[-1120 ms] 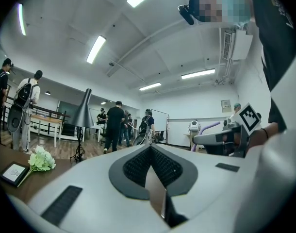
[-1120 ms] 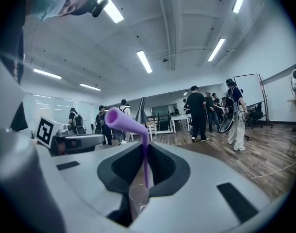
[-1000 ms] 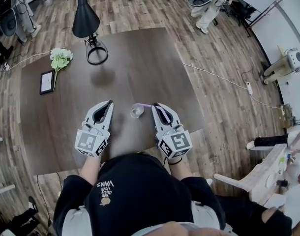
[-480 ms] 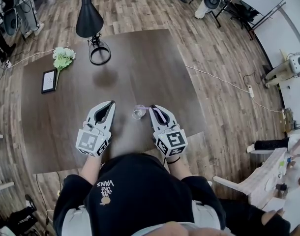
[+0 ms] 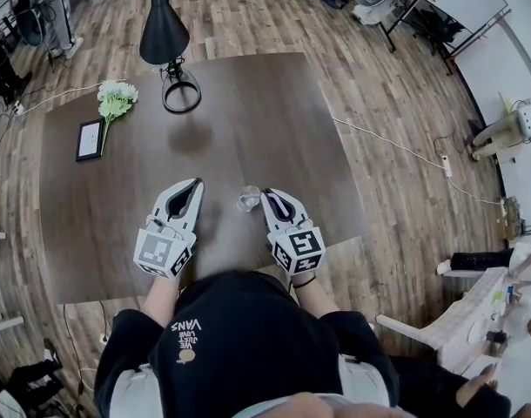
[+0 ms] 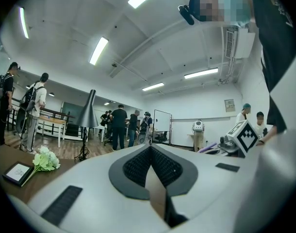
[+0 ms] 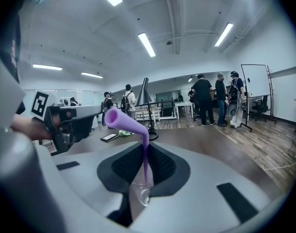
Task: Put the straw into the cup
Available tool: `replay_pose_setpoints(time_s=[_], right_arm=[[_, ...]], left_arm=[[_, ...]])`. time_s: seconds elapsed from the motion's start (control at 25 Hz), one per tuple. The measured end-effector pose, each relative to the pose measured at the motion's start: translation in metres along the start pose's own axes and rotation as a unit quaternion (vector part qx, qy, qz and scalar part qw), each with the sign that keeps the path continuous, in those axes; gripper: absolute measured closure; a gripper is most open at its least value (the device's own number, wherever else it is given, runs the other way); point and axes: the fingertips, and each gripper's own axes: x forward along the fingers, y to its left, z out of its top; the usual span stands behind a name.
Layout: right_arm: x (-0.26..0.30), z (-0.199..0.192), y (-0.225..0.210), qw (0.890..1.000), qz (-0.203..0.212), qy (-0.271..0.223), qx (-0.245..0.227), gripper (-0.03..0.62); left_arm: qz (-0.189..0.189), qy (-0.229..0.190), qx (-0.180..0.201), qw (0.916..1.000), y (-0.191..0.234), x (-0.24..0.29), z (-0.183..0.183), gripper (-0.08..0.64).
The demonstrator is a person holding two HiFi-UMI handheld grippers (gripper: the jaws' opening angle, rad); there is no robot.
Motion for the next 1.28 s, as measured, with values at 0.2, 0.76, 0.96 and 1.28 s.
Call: replay_pose_setpoints(time_s=[0.2,0.76,0.96,1.28], right_arm=[[0.001,-0.001,0.006,1.0,0.023,0.002,0.003,0.533],[-0.008,0.015,-0.002,1.0,-0.001,-0.027,-0.004,0.421],[-0.019,0.02,-0.005,0.999,-0.01,-0.041,-0.005,0.411],[-0.026,0.04,-0.001,0.998,-0.004,-0.062,-0.015,0.411]], left_arm=[[-0.001,0.001,0.0,1.0,-0.006,0.002,-0.002,0.551],[-0.004,0.0,-0.003,1.0,-0.005,0.001,-0.004,0.551],[-0.009,-0.002,-0.002,1.0,-0.011,-0.001,-0.005,0.551],[-0.012,-0.003,-0.001,0.9999,-0.014,0.0,-0.003,0.551]])
